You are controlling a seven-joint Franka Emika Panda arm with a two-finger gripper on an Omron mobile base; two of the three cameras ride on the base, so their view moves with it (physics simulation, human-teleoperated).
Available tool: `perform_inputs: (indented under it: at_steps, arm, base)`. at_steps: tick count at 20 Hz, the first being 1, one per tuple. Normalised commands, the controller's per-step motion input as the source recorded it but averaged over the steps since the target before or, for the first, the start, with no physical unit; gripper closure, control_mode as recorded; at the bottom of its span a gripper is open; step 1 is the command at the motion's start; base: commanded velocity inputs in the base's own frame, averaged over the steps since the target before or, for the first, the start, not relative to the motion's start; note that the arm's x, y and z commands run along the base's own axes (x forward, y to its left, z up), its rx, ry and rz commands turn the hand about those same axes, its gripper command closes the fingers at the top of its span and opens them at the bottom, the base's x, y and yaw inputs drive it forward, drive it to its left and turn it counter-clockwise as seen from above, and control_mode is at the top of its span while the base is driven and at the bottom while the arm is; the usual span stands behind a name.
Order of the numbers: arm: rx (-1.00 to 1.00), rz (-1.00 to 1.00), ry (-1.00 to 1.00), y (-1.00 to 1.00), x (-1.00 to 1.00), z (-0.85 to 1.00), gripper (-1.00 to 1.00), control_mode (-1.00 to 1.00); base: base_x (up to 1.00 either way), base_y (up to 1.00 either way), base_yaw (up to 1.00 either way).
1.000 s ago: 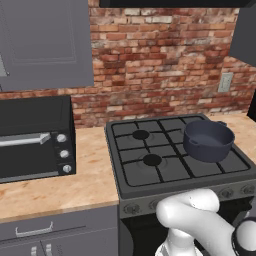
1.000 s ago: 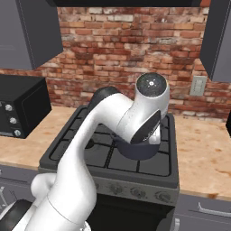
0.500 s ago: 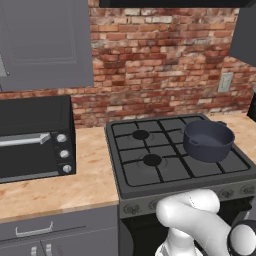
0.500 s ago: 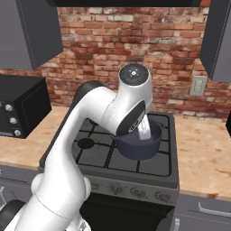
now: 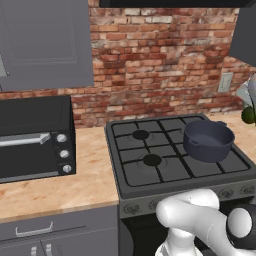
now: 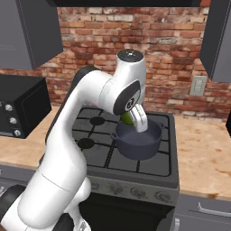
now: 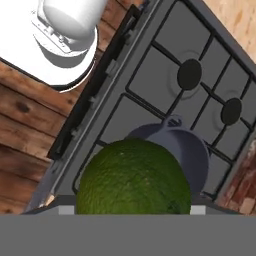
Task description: Turn on the burner for the pot on the stove. Wait thirty seconds for the pot to heat up. Then add the lime to the pot.
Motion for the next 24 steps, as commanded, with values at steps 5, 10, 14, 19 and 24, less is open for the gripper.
perform_inputs:
  at_steps: [5,10,14,19,24]
  arm:
    - [0.00,0.15,0.17,0.09,0.26,-0.03,1.00,-1.00]
    - [0.00,0.11,0.02,0.05,0.26,-0.16,1.00,-1.00]
    - [0.00,0.08,0.00,0.03,0.27,-0.32,1.00,-1.00]
    - [0.00,0.06,0.00,0.07,0.32,-0.43,1.00,-1.00]
    - [0.00,0.02,0.04,0.04,0.35,-0.40,1.00,-1.00]
  base:
    - [0.00,0.00,0.00]
    - [0.00,0.00,0.00]
    - [0.00,0.00,0.00]
    - [0.00,0.00,0.00]
    - [0.00,0.00,0.00]
